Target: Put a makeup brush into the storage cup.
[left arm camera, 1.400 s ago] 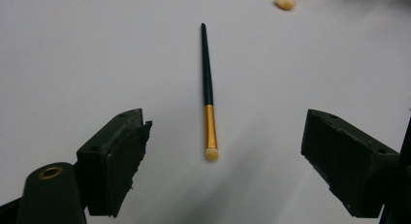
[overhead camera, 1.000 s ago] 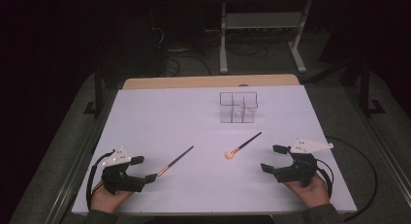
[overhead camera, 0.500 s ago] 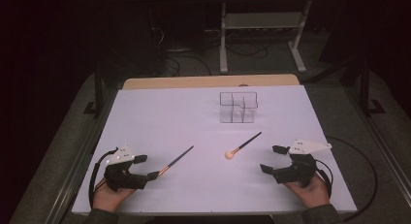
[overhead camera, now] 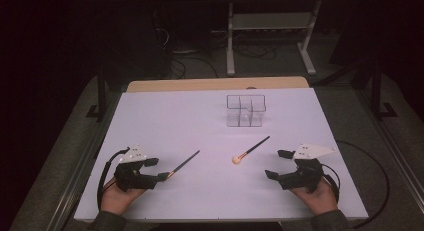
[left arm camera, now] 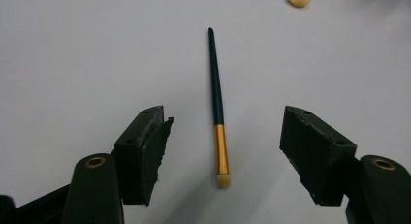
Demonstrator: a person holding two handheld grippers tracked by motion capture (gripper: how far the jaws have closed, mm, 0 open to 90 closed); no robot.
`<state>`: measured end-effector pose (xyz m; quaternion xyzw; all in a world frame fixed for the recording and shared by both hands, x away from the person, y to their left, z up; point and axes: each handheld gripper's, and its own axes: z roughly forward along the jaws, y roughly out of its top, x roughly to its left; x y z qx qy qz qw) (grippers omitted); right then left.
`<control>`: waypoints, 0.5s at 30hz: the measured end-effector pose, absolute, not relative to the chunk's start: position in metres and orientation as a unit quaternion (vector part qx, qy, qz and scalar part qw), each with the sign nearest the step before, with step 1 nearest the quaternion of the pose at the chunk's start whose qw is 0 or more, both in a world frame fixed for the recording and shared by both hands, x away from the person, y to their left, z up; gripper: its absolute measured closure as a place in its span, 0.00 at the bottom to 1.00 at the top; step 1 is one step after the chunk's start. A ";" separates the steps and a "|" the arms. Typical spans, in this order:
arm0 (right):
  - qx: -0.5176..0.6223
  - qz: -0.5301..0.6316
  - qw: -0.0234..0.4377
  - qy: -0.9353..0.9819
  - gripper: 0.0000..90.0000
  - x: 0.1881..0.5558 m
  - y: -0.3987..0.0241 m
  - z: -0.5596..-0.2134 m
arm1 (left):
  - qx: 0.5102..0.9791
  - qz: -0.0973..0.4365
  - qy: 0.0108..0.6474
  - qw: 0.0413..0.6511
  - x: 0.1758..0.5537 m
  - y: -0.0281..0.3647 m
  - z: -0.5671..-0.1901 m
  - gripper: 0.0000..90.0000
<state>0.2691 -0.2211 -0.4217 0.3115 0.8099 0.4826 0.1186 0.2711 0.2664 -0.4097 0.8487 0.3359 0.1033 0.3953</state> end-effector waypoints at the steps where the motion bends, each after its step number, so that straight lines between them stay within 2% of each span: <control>1: 0.312 0.483 0.119 0.810 0.16 0.269 -0.221 -0.422 | 0.852 0.105 0.332 0.390 0.273 0.266 -0.409 0.37; 15: 0.305 0.475 0.128 0.816 0.16 0.270 -0.220 -0.419 | 0.870 0.066 0.337 0.352 0.293 0.241 -0.412 0.48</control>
